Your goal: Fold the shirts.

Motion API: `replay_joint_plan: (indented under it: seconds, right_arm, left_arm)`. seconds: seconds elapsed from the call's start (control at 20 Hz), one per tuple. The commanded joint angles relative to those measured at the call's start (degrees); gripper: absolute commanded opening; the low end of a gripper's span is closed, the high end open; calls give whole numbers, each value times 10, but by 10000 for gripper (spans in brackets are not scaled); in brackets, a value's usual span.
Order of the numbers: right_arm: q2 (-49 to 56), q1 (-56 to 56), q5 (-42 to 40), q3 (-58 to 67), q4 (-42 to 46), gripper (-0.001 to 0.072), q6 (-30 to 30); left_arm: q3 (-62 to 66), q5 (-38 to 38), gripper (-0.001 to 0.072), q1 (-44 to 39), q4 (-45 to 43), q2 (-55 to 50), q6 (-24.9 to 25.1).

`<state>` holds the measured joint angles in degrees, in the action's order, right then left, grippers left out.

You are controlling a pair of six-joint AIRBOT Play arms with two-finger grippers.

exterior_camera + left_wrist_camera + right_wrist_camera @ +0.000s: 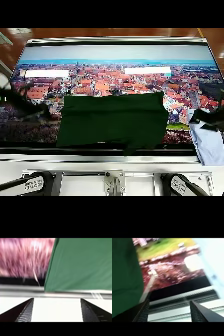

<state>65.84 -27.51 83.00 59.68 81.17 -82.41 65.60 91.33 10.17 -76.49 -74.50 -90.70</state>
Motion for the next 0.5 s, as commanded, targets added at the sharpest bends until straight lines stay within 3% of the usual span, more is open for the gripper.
replay_joint_plan:
  seconds: [0.0, 0.2, 0.3, 0.45]
  right_arm:
    - [-54, -55, -9, -112, -129, 636, 71]
    - [-54, -55, -10, -144, -147, 635, 82]
    - [-54, -55, -8, -144, -147, 636, 82]
    - [-54, -55, -10, -144, -146, 635, 82]
  left_arm:
    - [-212, -105, 664, 60, 31, 106, 8]
    - [-299, -160, 662, 141, 108, 112, 120]
    - [-316, -197, 661, 159, 144, 103, 150]
    - [-324, -220, 662, 151, 152, 65, 158]
